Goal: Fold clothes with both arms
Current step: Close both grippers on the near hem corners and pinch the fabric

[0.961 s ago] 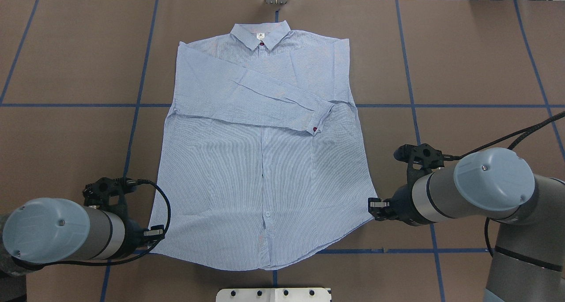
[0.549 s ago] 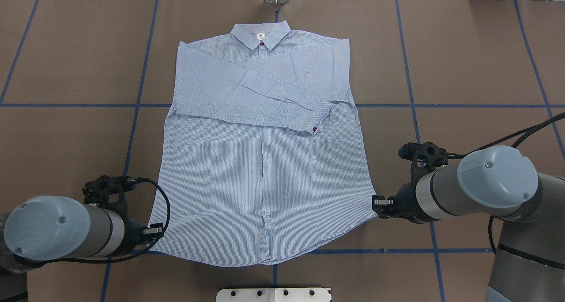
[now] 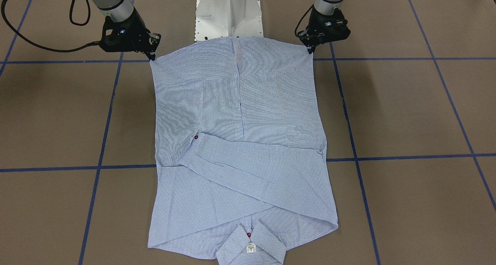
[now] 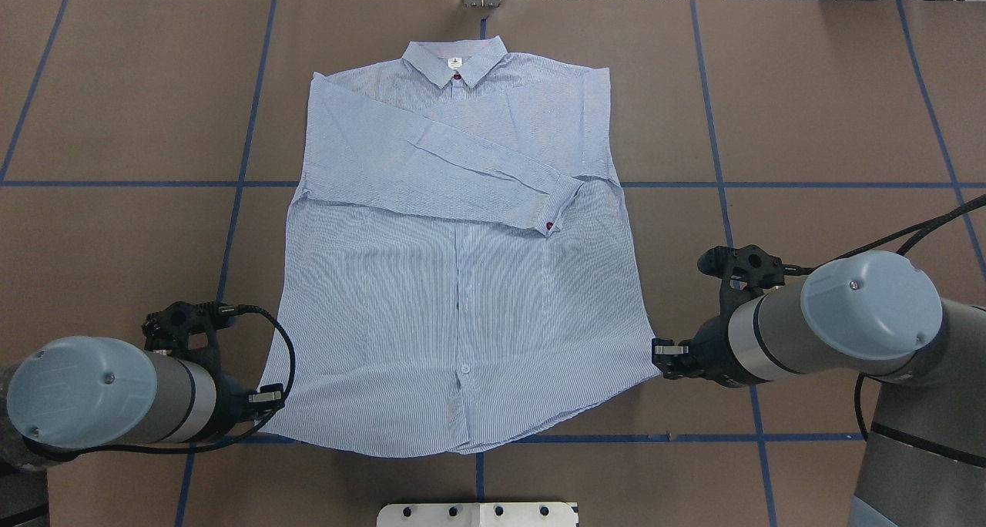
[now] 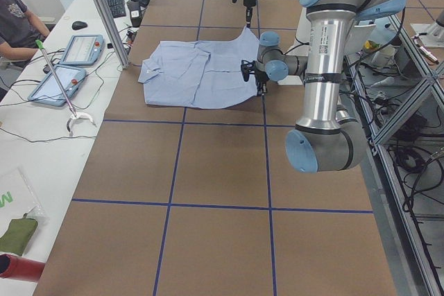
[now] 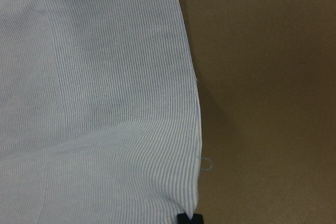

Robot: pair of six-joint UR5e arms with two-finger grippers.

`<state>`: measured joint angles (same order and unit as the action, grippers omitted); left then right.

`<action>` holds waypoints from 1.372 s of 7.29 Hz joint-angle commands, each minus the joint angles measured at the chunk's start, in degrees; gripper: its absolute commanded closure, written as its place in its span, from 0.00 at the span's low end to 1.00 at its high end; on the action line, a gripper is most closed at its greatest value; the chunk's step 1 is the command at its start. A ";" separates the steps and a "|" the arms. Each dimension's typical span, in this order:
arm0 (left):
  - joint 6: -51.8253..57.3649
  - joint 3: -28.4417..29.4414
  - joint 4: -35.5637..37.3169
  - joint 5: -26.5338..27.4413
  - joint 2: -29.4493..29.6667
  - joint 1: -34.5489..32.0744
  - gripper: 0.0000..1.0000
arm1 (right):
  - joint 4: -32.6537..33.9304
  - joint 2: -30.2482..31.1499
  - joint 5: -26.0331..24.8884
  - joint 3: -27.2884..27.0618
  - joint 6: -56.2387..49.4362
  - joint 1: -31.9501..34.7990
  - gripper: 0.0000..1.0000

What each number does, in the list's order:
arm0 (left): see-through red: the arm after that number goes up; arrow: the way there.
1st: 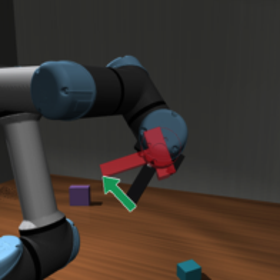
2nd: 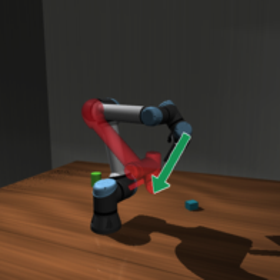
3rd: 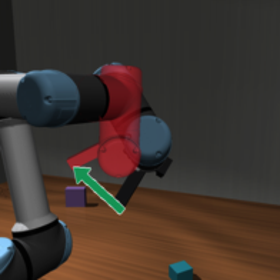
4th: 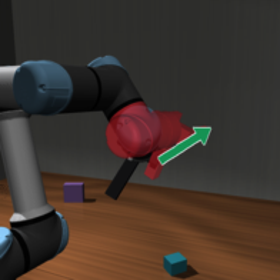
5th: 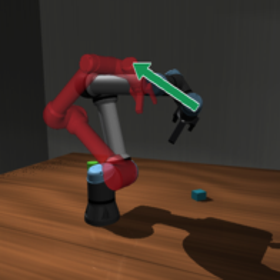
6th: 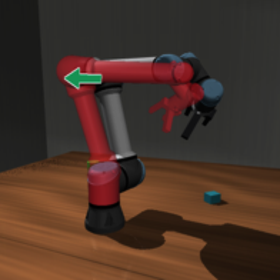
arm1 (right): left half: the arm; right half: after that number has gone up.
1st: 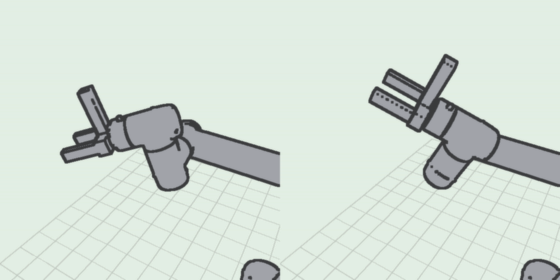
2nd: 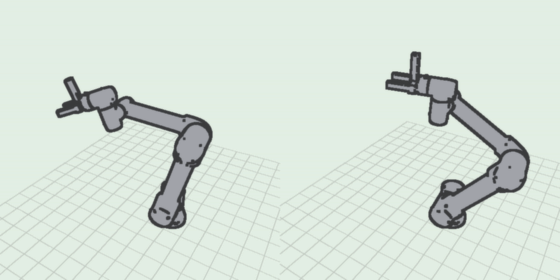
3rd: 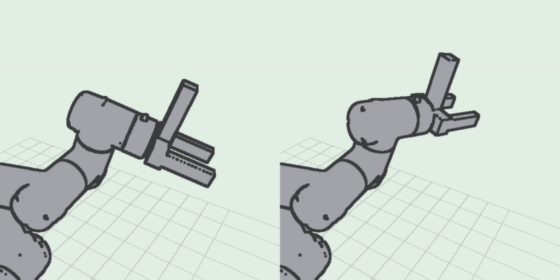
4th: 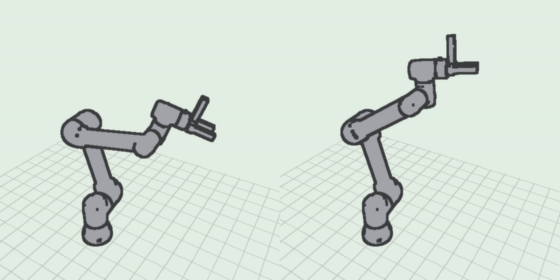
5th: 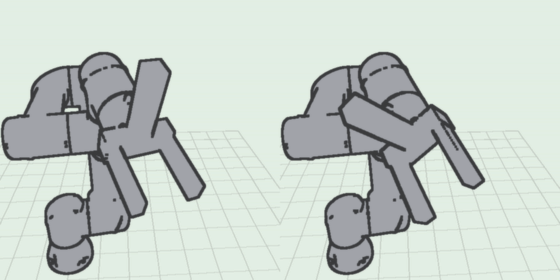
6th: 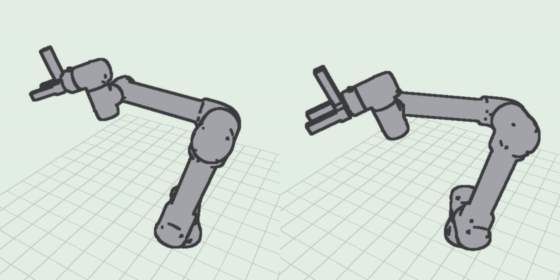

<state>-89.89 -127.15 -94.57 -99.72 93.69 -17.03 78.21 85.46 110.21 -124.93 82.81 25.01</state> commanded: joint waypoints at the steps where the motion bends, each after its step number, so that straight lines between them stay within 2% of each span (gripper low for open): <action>1: 1.03 0.06 0.00 -0.03 0.00 -0.72 1.00 | 0.01 -0.11 0.27 0.03 -0.01 0.39 1.00; 10: 0.77 -0.03 0.00 -0.21 0.70 -1.08 1.00 | 0.10 -0.20 4.39 0.47 -0.45 3.89 1.00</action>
<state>-88.96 -127.10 -94.57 -99.87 94.00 -18.11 78.31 85.32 113.54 -124.40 82.42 27.89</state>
